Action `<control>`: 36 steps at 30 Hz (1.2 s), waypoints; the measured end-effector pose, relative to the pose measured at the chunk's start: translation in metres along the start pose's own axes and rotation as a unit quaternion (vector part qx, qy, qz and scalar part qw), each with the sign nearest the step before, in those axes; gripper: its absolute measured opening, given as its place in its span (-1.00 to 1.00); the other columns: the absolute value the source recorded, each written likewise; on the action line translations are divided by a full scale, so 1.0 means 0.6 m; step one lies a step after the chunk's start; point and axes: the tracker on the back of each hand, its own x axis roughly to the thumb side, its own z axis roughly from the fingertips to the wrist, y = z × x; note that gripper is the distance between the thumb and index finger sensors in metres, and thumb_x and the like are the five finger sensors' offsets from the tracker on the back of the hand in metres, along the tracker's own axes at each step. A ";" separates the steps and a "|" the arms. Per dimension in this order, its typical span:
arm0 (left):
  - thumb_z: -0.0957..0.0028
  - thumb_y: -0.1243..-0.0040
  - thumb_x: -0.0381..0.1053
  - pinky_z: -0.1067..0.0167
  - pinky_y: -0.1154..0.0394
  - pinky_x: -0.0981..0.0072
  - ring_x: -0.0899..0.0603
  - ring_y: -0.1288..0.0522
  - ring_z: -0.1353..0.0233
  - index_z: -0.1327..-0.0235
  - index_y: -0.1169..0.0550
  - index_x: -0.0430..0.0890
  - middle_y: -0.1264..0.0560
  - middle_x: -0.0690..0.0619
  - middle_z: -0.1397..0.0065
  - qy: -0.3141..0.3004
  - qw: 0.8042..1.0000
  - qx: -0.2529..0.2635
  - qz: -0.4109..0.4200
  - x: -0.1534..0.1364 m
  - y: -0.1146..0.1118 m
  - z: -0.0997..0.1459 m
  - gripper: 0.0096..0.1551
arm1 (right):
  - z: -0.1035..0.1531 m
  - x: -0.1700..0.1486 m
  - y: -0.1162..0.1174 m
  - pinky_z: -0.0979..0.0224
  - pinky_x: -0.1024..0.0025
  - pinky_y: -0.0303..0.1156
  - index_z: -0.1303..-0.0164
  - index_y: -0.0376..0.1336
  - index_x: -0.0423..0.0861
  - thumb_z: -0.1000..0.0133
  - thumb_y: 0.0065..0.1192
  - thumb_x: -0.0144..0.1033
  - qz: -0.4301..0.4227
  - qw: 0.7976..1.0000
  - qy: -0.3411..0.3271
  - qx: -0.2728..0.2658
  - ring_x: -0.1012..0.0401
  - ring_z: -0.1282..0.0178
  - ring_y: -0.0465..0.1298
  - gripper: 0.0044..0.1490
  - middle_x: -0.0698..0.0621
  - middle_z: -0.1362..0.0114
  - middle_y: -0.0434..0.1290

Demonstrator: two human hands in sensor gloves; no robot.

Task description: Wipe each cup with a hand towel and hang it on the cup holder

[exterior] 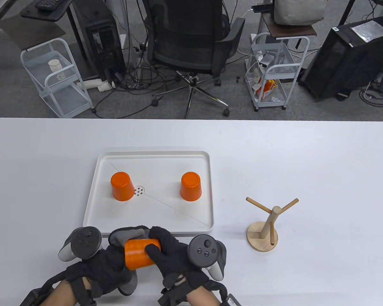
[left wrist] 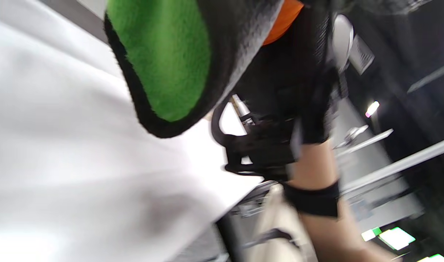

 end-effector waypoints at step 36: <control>0.11 0.09 0.59 -0.44 0.50 -0.42 -0.31 0.49 -0.67 -0.64 -0.13 0.32 0.01 0.40 -0.78 0.011 0.999 -0.012 -0.038 -0.003 0.000 0.001 -0.03 | 0.004 0.001 0.012 -0.26 -0.11 0.55 -0.47 0.00 -0.19 -0.10 0.00 0.20 0.028 1.000 -0.012 0.003 -0.07 -0.02 0.66 -0.08 -0.27 -0.42 0.37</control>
